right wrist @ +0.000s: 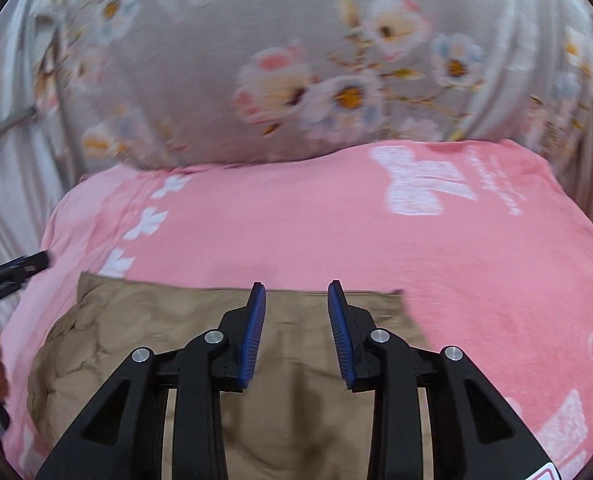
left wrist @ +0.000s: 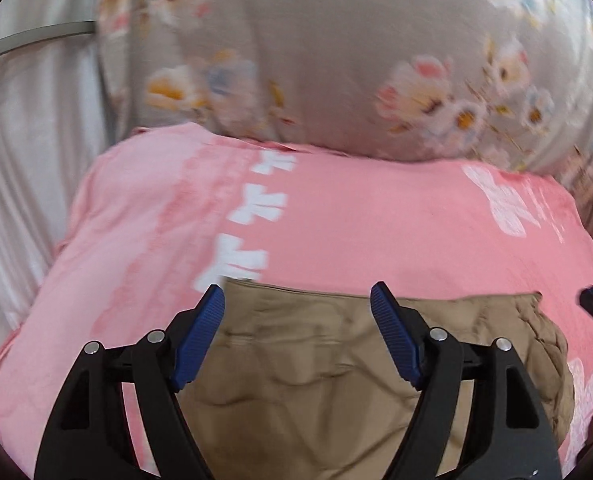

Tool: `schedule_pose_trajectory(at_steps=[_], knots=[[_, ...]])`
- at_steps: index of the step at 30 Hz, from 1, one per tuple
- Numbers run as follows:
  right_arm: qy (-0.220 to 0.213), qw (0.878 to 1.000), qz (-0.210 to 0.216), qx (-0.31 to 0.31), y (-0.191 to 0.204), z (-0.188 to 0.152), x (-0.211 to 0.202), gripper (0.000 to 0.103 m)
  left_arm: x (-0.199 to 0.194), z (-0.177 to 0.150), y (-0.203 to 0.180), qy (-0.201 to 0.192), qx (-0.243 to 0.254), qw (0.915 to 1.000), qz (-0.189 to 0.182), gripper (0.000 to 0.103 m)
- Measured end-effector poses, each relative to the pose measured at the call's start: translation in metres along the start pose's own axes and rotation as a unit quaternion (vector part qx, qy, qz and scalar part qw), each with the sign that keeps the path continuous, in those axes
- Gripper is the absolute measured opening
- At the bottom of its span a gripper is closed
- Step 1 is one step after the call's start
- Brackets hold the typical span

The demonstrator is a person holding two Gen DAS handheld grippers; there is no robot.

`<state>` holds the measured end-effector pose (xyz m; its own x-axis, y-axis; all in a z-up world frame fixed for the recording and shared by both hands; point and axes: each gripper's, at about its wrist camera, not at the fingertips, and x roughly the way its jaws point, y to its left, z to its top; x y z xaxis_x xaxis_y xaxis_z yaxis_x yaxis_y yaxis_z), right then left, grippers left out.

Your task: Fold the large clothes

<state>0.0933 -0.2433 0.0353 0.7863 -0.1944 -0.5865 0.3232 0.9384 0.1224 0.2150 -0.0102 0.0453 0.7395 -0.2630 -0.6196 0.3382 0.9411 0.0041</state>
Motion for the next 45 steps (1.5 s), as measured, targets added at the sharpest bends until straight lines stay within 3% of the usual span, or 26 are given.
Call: schedule_pose_trajectory(at_steps=[6, 10, 13, 16, 25, 45], knots=[[0.044, 0.999, 0.007, -0.018, 0.045, -0.002, 0.059, 0.03, 0.054, -0.012, -0.056, 0.037, 0.028, 0.9989, 0.003, 0.073], [0.069, 0.997, -0.016, -0.021, 0.044, -0.012, 0.09, 0.03, 0.084, -0.025, -0.057, 0.067, 0.019, 0.9974, 0.015, 0.073], [0.087, 0.996, -0.006, -0.004, 0.034, -0.026, 0.107, 0.03, 0.103, -0.041, -0.043, 0.089, -0.011, 0.996, 0.006, 0.075], [0.086, 0.996, -0.005, -0.005, 0.035, -0.032, 0.112, 0.029, 0.107, -0.051, -0.035, 0.081, -0.031, 0.9962, -0.005, 0.075], [0.07, 0.995, -0.044, -0.048, 0.05, -0.046, 0.119, 0.03, 0.107, -0.062, -0.045, 0.056, -0.007, 0.9981, 0.022, 0.076], [0.073, 0.996, -0.041, -0.042, 0.049, -0.051, 0.125, 0.031, 0.115, -0.067, -0.053, 0.062, 0.013, 0.9969, 0.047, 0.078]])
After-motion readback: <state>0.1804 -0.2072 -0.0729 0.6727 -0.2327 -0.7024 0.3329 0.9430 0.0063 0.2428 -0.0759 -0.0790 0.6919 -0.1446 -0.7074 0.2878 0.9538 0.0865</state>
